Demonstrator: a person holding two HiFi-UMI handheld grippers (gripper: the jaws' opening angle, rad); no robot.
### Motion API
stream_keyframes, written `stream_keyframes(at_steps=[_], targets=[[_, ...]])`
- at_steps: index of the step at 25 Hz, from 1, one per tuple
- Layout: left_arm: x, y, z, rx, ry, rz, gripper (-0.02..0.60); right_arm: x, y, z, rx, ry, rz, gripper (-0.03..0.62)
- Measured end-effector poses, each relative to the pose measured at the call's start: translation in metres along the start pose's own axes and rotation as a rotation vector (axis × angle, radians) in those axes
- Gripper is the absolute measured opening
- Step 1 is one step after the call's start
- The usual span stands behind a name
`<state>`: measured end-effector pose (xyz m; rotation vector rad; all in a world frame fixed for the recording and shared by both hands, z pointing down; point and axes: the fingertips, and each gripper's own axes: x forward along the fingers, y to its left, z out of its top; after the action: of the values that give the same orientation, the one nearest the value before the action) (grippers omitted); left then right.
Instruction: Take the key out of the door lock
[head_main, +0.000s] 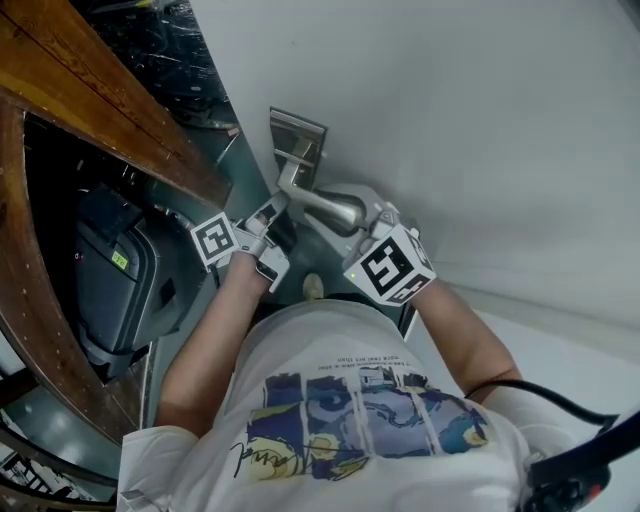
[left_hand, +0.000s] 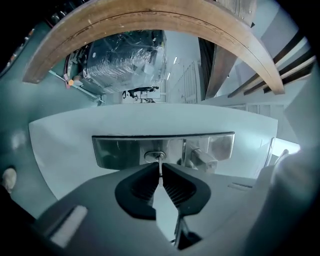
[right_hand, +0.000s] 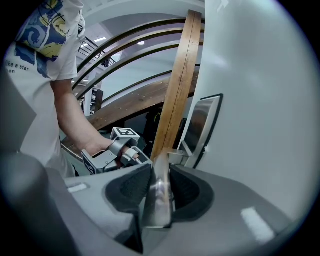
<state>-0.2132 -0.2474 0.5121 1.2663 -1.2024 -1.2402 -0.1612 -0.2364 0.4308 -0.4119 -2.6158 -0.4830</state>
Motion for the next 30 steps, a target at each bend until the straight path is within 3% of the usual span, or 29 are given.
stream_keyframes(at_steps=[5, 11, 20, 30], targets=[[0.000, -0.001, 0.000, -0.031, -0.010, -0.015, 0.025, -0.001, -0.002, -0.001, 0.013, 0.010, -0.017, 0.118], [-0.001, -0.001, -0.001, -0.009, 0.005, 0.017, 0.025, 0.001, -0.001, 0.001, 0.027, -0.008, -0.025, 0.117], [-0.002, -0.004, -0.003, -0.057, 0.005, 0.046, 0.023, 0.000, -0.001, 0.003, 0.042, -0.007, -0.041, 0.117], [-0.026, -0.009, -0.014, -0.031, 0.048, 0.062, 0.023, -0.001, -0.001, 0.001, 0.065, -0.004, -0.035, 0.118]])
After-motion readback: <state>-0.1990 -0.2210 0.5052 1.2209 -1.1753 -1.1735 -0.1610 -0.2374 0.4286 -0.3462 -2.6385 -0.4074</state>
